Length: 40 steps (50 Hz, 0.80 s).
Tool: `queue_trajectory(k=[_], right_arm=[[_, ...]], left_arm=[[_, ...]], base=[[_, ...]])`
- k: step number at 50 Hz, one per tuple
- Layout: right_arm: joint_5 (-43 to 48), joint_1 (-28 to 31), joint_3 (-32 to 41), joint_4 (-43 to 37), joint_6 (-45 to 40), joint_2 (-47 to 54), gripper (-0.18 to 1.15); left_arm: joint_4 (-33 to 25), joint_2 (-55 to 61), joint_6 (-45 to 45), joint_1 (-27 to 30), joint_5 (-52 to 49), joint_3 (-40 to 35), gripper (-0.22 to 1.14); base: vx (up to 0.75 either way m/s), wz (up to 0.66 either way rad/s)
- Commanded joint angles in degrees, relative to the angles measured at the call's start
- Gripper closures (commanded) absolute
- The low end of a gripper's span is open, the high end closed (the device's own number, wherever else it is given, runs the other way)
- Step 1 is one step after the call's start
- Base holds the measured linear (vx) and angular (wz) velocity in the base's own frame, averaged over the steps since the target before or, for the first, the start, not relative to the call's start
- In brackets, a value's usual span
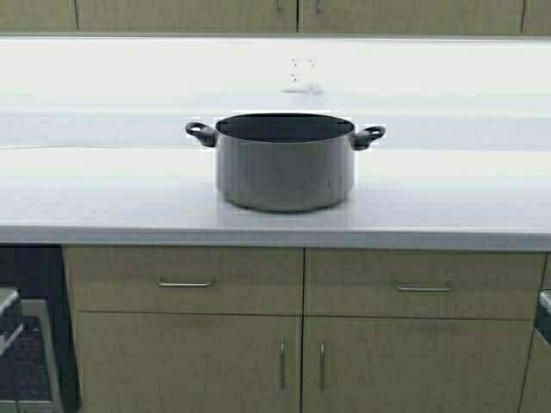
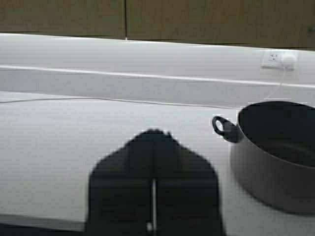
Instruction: Open the cabinet, put the pot inside, then close it
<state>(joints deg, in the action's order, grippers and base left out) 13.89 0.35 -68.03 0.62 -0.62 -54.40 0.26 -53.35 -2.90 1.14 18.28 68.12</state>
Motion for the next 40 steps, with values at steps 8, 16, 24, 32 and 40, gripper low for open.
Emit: queue_trajectory(k=[8,16,24,32,40], right_arm=[[0.3,0.1,1.4,0.1,0.0,0.9,0.92],[0.1,0.1,1.1,0.2,0.3,0.9,0.92],[0.1,0.1,0.4,0.4,0.2,-0.4,0.92],[-0.7,0.1,0.4,0.4,0.1,-0.9,0.92],[-2.8,0.1,1.0,0.4,0.0,-1.1,0.92]], left_arm=[[0.2,0.1,-0.5,0.6,0.4,-0.3,0.89],[0.2,1.0,-1.1,0.6,0.5,-0.6,0.89],[0.3,1.1,-2.7,0.7,0.6,-0.7,0.89],[1.6,0.8,-3.0,0.6,0.6,-0.5,0.89],[3.9,0.8,-3.2,0.6,0.6,-0.6,0.89]], base=[[0.42,-0.01],[0.39,-0.04],[0.34,0.0],[0.28,0.09],[0.2,0.05]])
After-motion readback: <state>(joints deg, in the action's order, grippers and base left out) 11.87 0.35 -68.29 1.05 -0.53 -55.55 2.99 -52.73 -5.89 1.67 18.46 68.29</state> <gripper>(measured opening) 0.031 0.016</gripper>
